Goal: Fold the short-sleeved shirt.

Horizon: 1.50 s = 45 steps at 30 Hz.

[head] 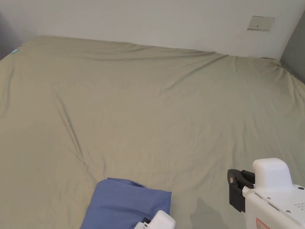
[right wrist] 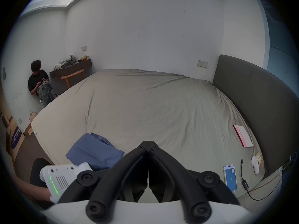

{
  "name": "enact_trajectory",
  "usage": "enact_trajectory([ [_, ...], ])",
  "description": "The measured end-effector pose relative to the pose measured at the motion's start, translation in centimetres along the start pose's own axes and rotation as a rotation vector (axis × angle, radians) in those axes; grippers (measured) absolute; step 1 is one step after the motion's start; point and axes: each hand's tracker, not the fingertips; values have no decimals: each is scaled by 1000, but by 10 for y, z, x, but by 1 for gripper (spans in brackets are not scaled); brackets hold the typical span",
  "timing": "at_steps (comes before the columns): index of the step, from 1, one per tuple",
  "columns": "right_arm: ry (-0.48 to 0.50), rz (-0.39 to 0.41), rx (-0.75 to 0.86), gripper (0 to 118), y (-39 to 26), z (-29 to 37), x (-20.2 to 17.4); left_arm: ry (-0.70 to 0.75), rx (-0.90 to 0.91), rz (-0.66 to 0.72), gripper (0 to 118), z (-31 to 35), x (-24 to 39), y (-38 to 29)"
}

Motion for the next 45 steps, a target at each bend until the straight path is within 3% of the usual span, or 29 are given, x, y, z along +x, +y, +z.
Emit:
enact_trajectory([
  [4, 19, 15, 4, 2, 6, -10, -10, -190, 14, -44, 0, 29, 0, -8],
  [11, 135, 52, -51, 2, 2, -58, -43, -102, 109, 328, 0, 72, -101, -19],
  [17, 268, 141, -313, 2, -56, -141, -88, 57, 112, 542, 0, 73, -200, -37],
  [21, 334, 145, -500, 2, -98, -185, -105, -11, 78, 616, 0, 65, -235, -48],
  [23, 294, 221, -465, 2, -108, -192, -107, -91, 45, 661, 0, 57, -247, -51],
  [24, 314, 217, -446, 2, -104, -190, -107, -140, 29, 686, 7, 53, -253, -53],
  [25, 327, 212, -476, 2, -97, -191, -104, -188, 7, 715, 24, 46, -261, -53],
  [26, 340, 209, -495, 2, -93, -193, -101, -240, -22, 749, 46, 40, -267, -56],
  [28, 357, 206, -507, 2, -93, -195, -98, -347, -69, 828, 107, 22, -280, -61],
  [29, 363, 206, -507, 1, -93, -196, -97, -410, -105, 867, 117, 10, -284, -64],
  [34, 392, 196, -494, 1, -96, -196, -91, -770, -150, 1137, 116, -38, -285, -83],
  [36, 398, 175, -496, 1, -97, -196, -89, -903, -143, 1179, 107, -48, -273, -79],
  [37, 398, 172, -499, 1, -96, -197, -89, -866, -164, 1174, 86, -52, -261, -75],
  [38, 398, 173, -499, 2, -96, -197, -90, -824, -161, 1144, 41, -53, -252, -72],
  [39, 395, 178, -500, 1, -96, -197, -90, -787, -168, 1095, 28, -51, -250, -68],
  [41, 388, 208, -493, 2, -94, -194, -94, -604, -269, 1020, 28, -56, -240, -61],
  [42, 368, 236, -490, 2, -94, -192, -97, -683, -215, 1062, 28, -49, -241, -59],
  [45, 354, 281, -457, 2, -83, -181, -99, -525, -235, 928, 28, -30, -225, -35],
])
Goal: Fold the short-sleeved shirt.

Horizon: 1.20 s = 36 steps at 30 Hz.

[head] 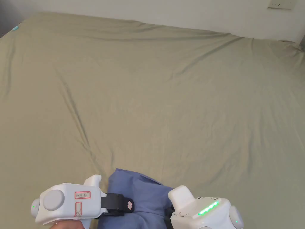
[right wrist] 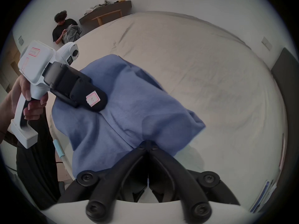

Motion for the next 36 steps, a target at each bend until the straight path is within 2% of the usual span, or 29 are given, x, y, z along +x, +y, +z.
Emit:
enact_trajectory([
  [2, -84, -7, 85, 2, 8, 24, 3, 106, 15, -72, 28, 6, 13, -5],
  [7, -245, -103, 325, 2, 31, 103, 23, 263, 87, -194, 28, 22, 43, -18],
  [11, -406, -93, 486, 2, 38, 153, 18, 385, 136, -296, 28, 35, 45, -24],
  [14, -467, -110, 579, 2, 39, 177, 6, 484, 150, -305, 28, 42, 27, -25],
  [19, -523, -128, 650, 2, 37, 188, -22, 582, 234, -227, 29, 64, 1, -30],
  [22, -526, -112, 671, 2, 39, 185, -32, 638, 226, -281, 28, 73, -16, -27],
  [26, -506, -114, 673, 2, 47, 180, -37, 780, 259, -322, 29, 97, -37, -18],
  [32, -524, -90, 649, 2, 57, 167, -40, 919, 276, -264, 28, 158, -103, 12],
  [36, -518, -110, 617, 2, 60, 152, -39, 1036, 272, -264, 28, 199, -147, 32],
])
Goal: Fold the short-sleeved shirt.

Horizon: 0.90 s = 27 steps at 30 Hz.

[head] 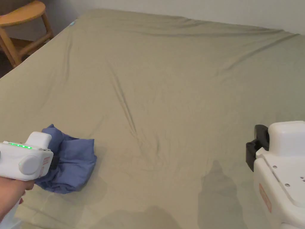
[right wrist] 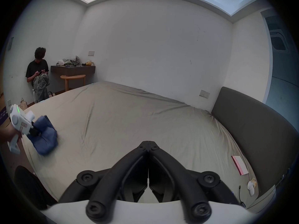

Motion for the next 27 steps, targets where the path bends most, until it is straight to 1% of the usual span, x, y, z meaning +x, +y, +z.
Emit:
enact_trajectory([
  [2, 1, 3, -26, 2, -3, -8, -4, 104, -2, -43, 28, -10, -25, 7],
  [3, -6, 13, -36, 2, -4, -12, -7, 129, -2, -57, 28, -16, -38, 10],
  [4, -12, 24, -45, 2, -5, -16, -9, 145, -12, -62, 28, -23, -52, 14],
  [7, -12, 29, -76, 2, -7, -27, -15, 183, -39, -25, 28, -39, -86, 26],
  [9, -15, 38, -92, 2, -7, -33, -18, 213, -29, -17, 29, -49, -101, 31],
  [10, -16, 41, -96, 2, -7, -36, -18, 193, -28, -28, 37, -53, -106, 32],
  [11, -14, 40, -100, 2, -4, -35, -20, 131, -54, -55, 54, -55, -110, 32],
  [12, -9, 38, -108, 2, -2, -37, -18, 154, -78, -96, 75, -55, -108, 36],
  [13, 2, 34, -118, 2, 0, -38, -16, 247, -69, -151, 102, -50, -105, 40],
  [14, 6, 29, -116, 2, 4, -36, -14, 272, -42, -160, 112, -40, -106, 47],
  [15, 0, 26, -109, 2, 7, -33, -11, 210, 19, -113, 113, -24, -109, 55],
  [16, -11, 23, -94, 2, 10, -31, -7, 156, 99, -36, 113, -5, -110, 64],
  [18, -24, 14, -71, 2, 19, -26, 3, 115, 223, 104, 113, 39, -108, 84],
  [19, -25, 4, -59, 2, 23, -23, 9, 106, 305, 149, 113, 64, -104, 92],
  [20, -26, -4, -43, 2, 29, -18, 14, 117, 407, 165, 113, 95, -91, 97],
  [23, -50, 6, 35, 2, 47, 1, 31, 29, 676, 164, 113, 185, -52, 107],
  [26, -61, 12, 116, 2, 67, 27, 46, -74, 890, 247, 113, 260, -6, 104],
  [27, -69, 8, 145, 2, 73, 37, 50, -99, 930, 260, 112, 280, 9, 102],
])
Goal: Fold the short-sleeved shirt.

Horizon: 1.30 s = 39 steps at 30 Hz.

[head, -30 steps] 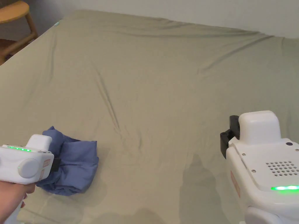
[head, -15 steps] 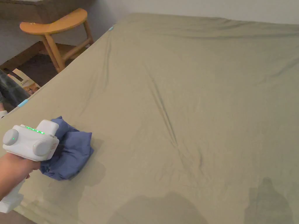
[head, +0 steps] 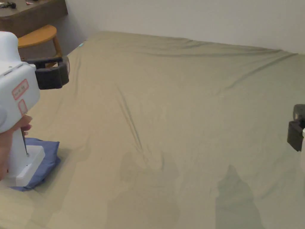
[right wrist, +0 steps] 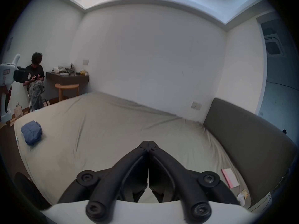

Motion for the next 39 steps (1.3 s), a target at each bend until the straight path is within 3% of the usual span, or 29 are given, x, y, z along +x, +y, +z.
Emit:
enact_trajectory([
  [2, -5, -2, 43, 2, 14, 18, 8, -51, 61, 31, 104, 26, 42, 15],
  [3, -5, 0, 55, 2, 19, 25, 11, -75, 96, 38, 93, 38, 58, 20],
  [4, -9, 5, 66, 2, 20, 32, 16, -99, 133, 46, 71, 51, 78, 24],
  [7, -28, 10, 114, 2, 23, 54, 21, -134, 178, 33, 20, 81, 128, 25],
  [8, -29, 10, 122, 2, 21, 60, 23, -154, 197, 28, 6, 90, 142, 23],
  [9, -31, 9, 131, 2, 20, 66, 24, -166, 200, 21, 0, 97, 154, 20],
  [18, -73, 33, 171, 2, -8, 95, 24, -204, 185, -148, 0, 132, 225, -24],
  [39, -58, 16, 183, 2, -12, 96, 8, -200, 201, -129, 0, 144, 228, -25],
])
